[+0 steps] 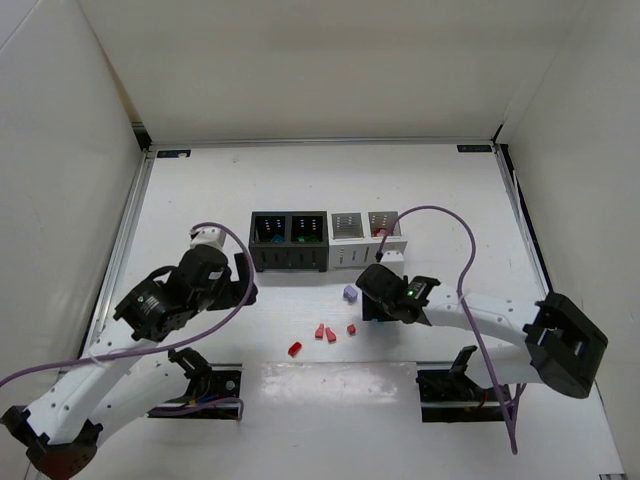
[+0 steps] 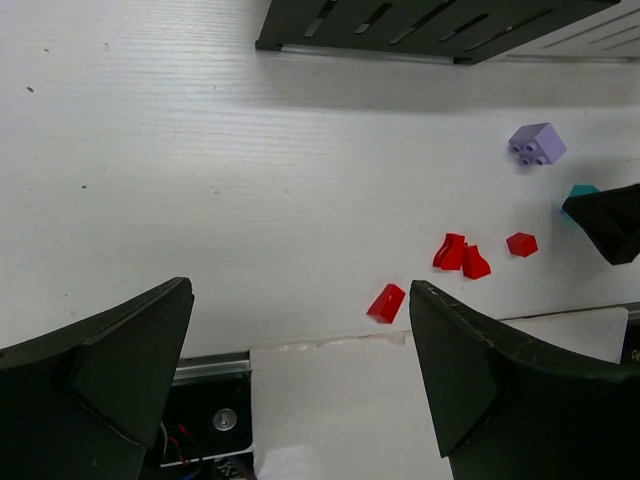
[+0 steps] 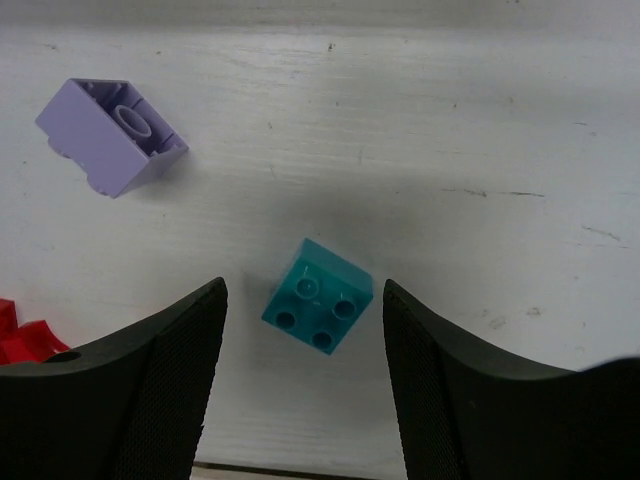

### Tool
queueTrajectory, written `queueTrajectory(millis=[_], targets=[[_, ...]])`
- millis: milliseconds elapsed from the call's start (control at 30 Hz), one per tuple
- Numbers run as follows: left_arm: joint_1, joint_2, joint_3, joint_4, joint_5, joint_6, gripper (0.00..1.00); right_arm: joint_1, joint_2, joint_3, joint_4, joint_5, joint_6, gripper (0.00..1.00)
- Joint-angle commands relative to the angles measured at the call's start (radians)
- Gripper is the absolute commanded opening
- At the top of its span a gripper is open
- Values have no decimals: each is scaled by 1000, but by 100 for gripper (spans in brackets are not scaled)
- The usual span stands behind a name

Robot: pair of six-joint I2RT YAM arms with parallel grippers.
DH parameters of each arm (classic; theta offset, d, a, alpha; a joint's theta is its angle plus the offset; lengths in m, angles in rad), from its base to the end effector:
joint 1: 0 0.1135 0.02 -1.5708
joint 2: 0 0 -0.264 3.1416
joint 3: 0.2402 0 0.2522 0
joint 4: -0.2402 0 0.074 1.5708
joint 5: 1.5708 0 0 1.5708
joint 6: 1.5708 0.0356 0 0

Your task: Sort the legos into containers by color

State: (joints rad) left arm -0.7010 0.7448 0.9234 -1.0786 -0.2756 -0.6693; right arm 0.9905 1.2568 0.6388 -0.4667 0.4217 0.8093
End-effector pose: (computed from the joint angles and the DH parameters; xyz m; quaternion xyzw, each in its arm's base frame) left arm 0.1007 -0.0723 0.3102 -0.0304 0.9359 -0.1059 0.3345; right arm 0.1342 0.1782 0.1774 -0.0357 0.9498 0.0580 0.3054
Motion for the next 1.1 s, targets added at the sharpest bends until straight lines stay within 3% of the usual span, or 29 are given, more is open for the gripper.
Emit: queueTrajectory(millis=[0, 200, 500, 567, 733, 867, 1033, 1067], targets=[[-5, -36, -4, -64, -34, -23, 100, 5, 36, -7, 76, 46, 62, 67], [-3, -59, 3, -83, -42, -29, 100, 11, 93, -22, 106, 38, 96, 64], [-5, -67, 3, -93, -53, -44, 100, 42, 102, -4, 60, 78, 136, 37], [-5, -61, 9, -89, -51, -42, 100, 57, 66, 40, 8, 114, 107, 35], [-5, -22, 0, -67, -50, -42, 100, 71, -28, 212, -84, 146, -80, 31], [-5, 17, -14, -86, -51, -69, 100, 57, -37, 344, -44, 101, -269, 31], [-6, -11, -37, -60, -54, -92, 100, -4, 55, 553, 22, -41, -438, 31], [-6, -13, -40, -52, -56, -96, 100, -13, 90, 573, 77, -126, -452, 31]])
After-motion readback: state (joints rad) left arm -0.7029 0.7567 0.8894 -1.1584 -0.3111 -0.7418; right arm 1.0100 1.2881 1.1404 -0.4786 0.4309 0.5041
